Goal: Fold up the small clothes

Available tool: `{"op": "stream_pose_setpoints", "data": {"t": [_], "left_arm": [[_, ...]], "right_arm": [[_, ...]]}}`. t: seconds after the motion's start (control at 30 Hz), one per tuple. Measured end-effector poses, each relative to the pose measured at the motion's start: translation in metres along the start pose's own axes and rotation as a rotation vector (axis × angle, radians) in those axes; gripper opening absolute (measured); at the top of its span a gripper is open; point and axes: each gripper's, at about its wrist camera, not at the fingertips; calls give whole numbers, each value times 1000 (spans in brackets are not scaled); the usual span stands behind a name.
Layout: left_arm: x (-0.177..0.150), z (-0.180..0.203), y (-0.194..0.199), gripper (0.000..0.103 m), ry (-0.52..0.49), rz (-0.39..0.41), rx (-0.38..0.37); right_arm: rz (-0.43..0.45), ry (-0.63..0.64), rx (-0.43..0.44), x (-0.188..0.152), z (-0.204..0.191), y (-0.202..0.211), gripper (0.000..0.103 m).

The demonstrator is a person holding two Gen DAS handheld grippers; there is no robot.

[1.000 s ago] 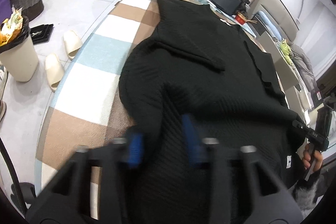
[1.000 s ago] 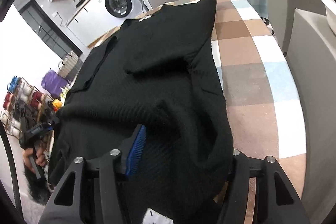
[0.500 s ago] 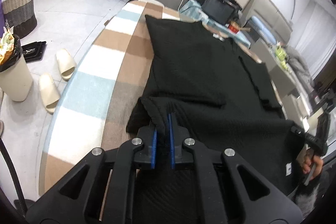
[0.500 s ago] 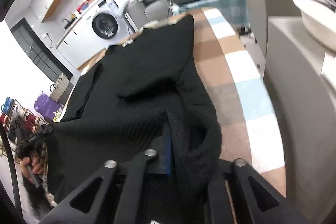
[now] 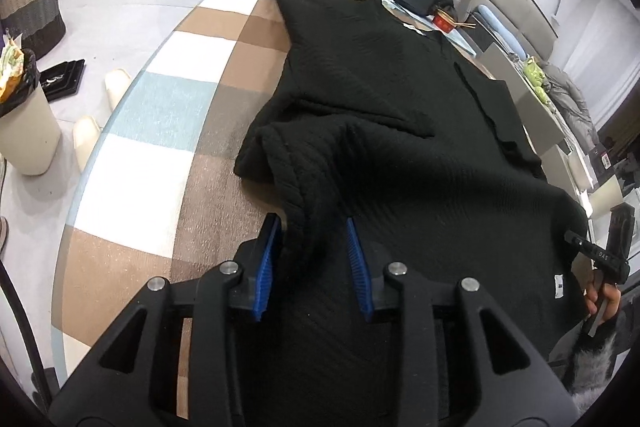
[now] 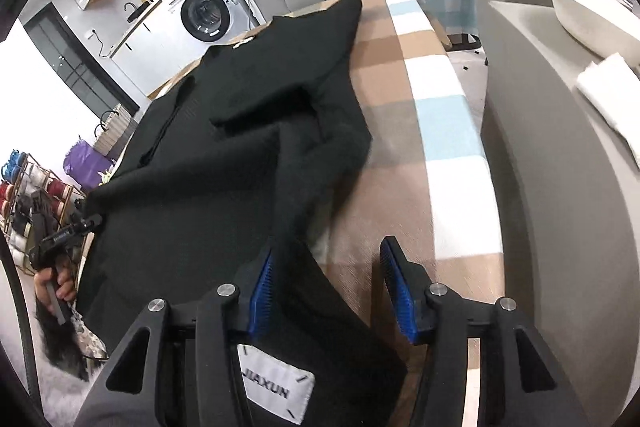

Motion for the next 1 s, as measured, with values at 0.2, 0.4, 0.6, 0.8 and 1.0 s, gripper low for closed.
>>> {"op": "stream_pose_setpoints", "data": {"t": [0.2,0.4,0.6,0.8,1.0], "left_arm": [[0,-4,4,63,-5,8,73],[-6,-7,8,64,-24,-5,33],[-14,7,10,61,-94,-3,27],[-22,10,24,5,-100,40,-16],[-23,8,66,3,-59,167,-111]], "right_arm": [[-11,10,-25,-10,2,10,53],[-1,40,-17,-12,-7,14,63],[-32,75,-6,-14,-13,5,63],[-29,123,28,-17,-20,-1,20],[120,116,129,-16,-24,36,5]]}}
Point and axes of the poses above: each gripper's, at about its wrist camera, not at the fingertips, and y roughly against the way its jaws point, z to its right, x to its top, and after that the axes turned 3 degrees about -x, right-handed
